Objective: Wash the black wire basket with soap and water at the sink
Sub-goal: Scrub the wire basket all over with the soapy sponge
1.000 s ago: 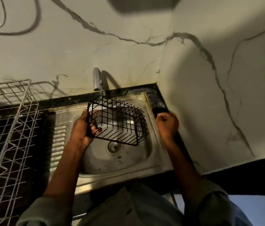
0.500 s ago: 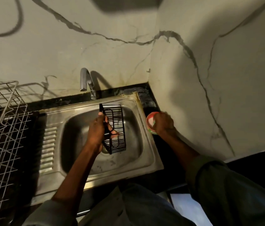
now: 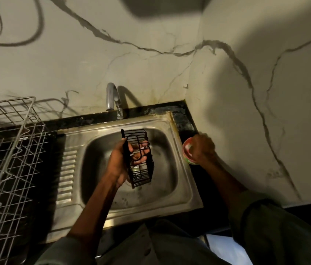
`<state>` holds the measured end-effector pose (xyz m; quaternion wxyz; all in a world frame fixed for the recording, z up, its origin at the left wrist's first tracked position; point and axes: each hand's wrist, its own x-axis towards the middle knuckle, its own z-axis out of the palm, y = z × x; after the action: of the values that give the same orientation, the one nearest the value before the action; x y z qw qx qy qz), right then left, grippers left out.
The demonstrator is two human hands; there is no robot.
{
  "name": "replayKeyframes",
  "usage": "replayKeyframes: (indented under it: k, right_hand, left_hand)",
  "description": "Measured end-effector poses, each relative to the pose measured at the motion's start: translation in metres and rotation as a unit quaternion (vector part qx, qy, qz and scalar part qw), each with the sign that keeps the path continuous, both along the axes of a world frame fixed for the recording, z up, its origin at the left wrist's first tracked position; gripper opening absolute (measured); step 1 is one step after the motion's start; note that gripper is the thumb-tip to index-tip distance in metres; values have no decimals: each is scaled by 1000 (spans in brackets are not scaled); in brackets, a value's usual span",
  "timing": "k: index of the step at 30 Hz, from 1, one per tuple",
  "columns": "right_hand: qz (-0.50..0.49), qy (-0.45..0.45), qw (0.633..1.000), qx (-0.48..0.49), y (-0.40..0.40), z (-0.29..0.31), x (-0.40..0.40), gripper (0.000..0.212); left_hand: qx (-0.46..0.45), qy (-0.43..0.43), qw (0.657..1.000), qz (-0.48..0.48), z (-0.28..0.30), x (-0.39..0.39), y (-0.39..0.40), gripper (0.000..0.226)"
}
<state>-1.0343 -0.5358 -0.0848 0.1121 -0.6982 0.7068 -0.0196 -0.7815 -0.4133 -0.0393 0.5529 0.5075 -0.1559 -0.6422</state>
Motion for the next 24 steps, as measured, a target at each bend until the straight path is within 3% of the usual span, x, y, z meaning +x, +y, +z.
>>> replayKeyframes:
  k: [2,5,7,9,11,14,16,19,24]
  right_hand:
    - [-36,-45,996,-71,-3,7,4,22]
    - [-87,-257,958,-96,0,15,17,11]
    - [-127,-452,882,-51,8,26,33,18]
    - [-143,-586,798,-5,13,36,52,25]
    - [-132,-637,759,36,19,48,74,28]
    - [-88,-667,730,115,34,63,106,29]
    - [-56,-661,732,154,41,66,125,28]
    - [-23,-643,745,173,49,66,146,25]
    - [-8,-536,839,95,54,64,160,23]
  left_hand:
    - [8,55,998,10,-7,7,-2,50]
    - [41,110,993,34,-13,15,-8,51]
    - [60,110,992,28,-16,22,-12,52]
    - [70,118,990,20,-17,32,-12,59]
    - [74,152,986,8,-18,40,-9,70]
    - [62,239,969,-13,-26,46,-6,89]
    - [60,273,960,-25,-31,46,-5,98]
    - [44,302,951,-43,-36,40,-8,93]
    - [14,327,944,-52,-31,33,-10,100]
